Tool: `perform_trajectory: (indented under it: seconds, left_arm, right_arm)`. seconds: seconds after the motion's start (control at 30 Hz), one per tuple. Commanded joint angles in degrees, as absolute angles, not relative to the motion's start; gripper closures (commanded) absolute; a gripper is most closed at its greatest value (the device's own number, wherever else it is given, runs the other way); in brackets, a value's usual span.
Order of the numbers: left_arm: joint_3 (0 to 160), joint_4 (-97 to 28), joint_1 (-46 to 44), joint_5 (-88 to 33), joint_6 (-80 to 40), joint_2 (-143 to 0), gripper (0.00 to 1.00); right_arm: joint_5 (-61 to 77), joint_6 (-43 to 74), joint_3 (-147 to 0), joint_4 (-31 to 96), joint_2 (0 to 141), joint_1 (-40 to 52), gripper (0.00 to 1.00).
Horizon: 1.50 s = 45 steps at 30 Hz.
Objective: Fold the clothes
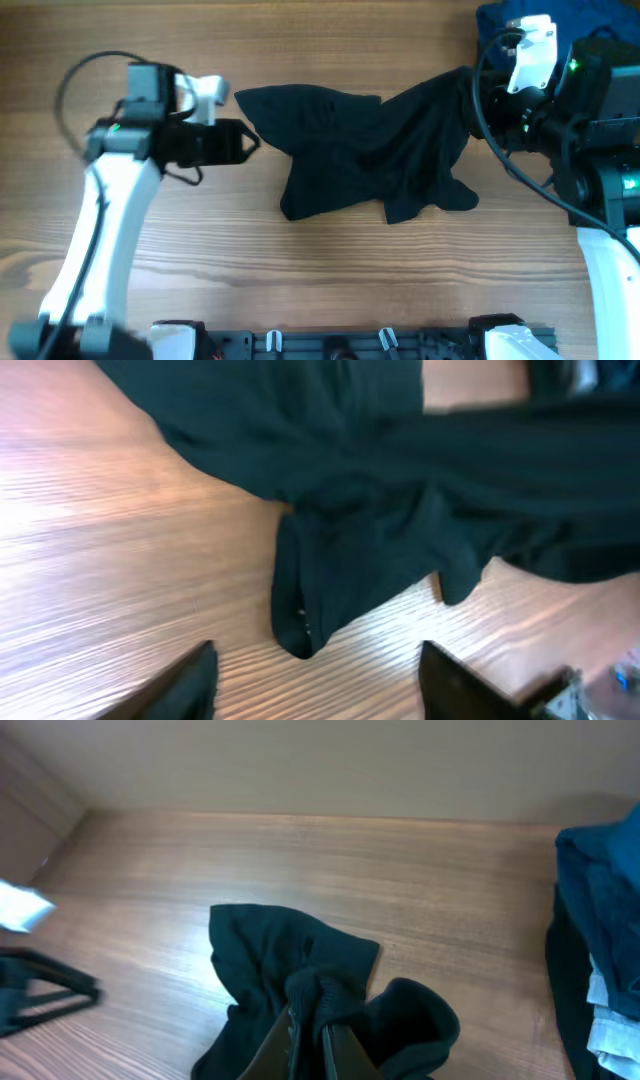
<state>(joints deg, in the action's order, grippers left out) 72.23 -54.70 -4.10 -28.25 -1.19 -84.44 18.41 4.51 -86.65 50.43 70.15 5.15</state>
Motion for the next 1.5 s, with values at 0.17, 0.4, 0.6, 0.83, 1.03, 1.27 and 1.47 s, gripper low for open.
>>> perform_trajectory:
  seconds: [0.17, 0.4, 0.6, 0.83, 1.03, 1.27, 1.47]
  left_arm:
    - [72.01, -50.89, -15.75, -28.88, 7.07, -111.37, 0.35]
    - [72.01, -47.46, -17.85, -26.92, 3.25, -114.89, 0.42]
    - [72.01, -45.34, -23.86, -22.61, -5.48, -114.89, 0.92]
    - [75.7, -55.33, -18.5, -21.1, -8.23, -103.57, 0.96]
    - [83.29, -55.86, -6.66, -19.7, -9.5, -78.17, 0.96]
    - [85.23, -51.66, -1.89, -10.68, -9.5, -57.08, 0.96]
    - [85.23, -50.28, -1.91, -5.76, -11.22, -48.82, 0.96]
  right_arm:
    - [19.77, 4.25, -88.16, 50.81, 72.2, 4.91, 0.91]
    - [19.79, 4.08, -88.14, 50.98, 74.13, 4.91, 0.9]
    - [19.77, 4.01, -88.14, 51.0, 74.81, 4.91, 0.9]
    - [19.75, 3.84, -88.14, 51.03, 74.81, 4.91, 0.9]
    - [19.49, 3.9, -88.18, 50.17, 73.45, 4.89, 0.92]
    - [13.93, 5.1, -94.89, 52.45, 66.32, 4.8, 0.9]
    - [10.28, 6.72, -103.15, 59.99, 61.04, 4.8, 0.91]
